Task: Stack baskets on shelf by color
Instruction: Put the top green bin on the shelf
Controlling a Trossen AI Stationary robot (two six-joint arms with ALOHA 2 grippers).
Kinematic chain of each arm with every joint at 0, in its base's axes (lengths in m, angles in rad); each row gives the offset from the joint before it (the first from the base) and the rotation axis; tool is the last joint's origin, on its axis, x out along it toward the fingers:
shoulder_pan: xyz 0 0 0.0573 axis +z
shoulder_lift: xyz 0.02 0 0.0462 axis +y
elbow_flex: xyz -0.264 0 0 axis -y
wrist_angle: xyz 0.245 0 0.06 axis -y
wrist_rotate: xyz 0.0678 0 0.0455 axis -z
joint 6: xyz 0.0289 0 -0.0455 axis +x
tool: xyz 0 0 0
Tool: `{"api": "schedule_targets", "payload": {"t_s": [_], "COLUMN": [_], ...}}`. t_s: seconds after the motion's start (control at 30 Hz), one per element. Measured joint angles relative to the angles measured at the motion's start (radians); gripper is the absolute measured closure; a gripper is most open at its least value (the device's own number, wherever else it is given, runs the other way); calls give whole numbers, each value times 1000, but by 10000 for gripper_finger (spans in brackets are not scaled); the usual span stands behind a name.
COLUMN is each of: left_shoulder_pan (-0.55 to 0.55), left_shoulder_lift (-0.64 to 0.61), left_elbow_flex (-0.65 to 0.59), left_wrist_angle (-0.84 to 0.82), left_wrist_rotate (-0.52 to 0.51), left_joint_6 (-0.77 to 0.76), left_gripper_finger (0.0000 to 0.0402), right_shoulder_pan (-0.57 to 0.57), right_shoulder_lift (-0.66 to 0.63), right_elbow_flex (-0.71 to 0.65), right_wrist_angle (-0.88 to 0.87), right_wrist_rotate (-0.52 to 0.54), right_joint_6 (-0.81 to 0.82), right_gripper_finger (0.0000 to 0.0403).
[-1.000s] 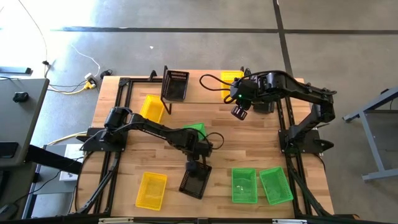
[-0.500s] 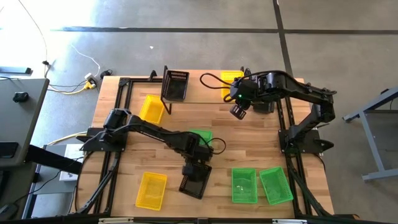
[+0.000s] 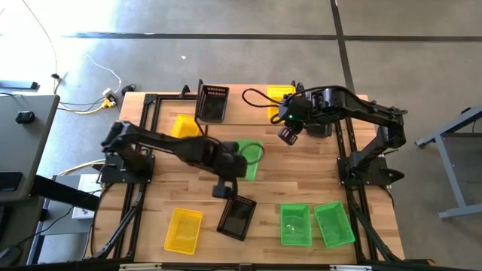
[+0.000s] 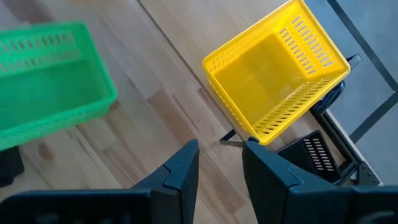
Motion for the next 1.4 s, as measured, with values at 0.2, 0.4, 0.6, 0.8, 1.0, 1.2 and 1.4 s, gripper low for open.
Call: {"api": "schedule_targets", "payload": {"t_s": [0.2,0.4,0.6,0.8,1.0,1.2,1.4], "left_shoulder_pan": [35,106,175,253,352,421,451], "left_shoulder_lift": [-115,-165,-160,-131,-99,-58,-17], "left_elbow_flex": [0,0,0,0,1,-2,-1], "left_wrist_angle": [-2,39,128,157,179,170,193], "left_wrist_rotate": [-156,-277,-278,-265,-169,-108,-89], "left_joint_6": [57,136,232,285,285,312,330], "left_gripper_finger": [400,400,400,398,398,397,397], "right_shoulder_pan": [0,-2,-14,-41,-69,-99,-124], "right_shoulder_lift": [0,0,0,0,0,0,0], "right_elbow_flex": [0,0,0,0,0,0,0], "right_wrist_angle": [0,0,0,0,0,0,0], "right_wrist_rotate": [31,107,136,155,155,154,153], "right_joint_6": [34,80,116,115,111,105,61], "right_gripper_finger": [293,293,293,293,293,293,293]}}
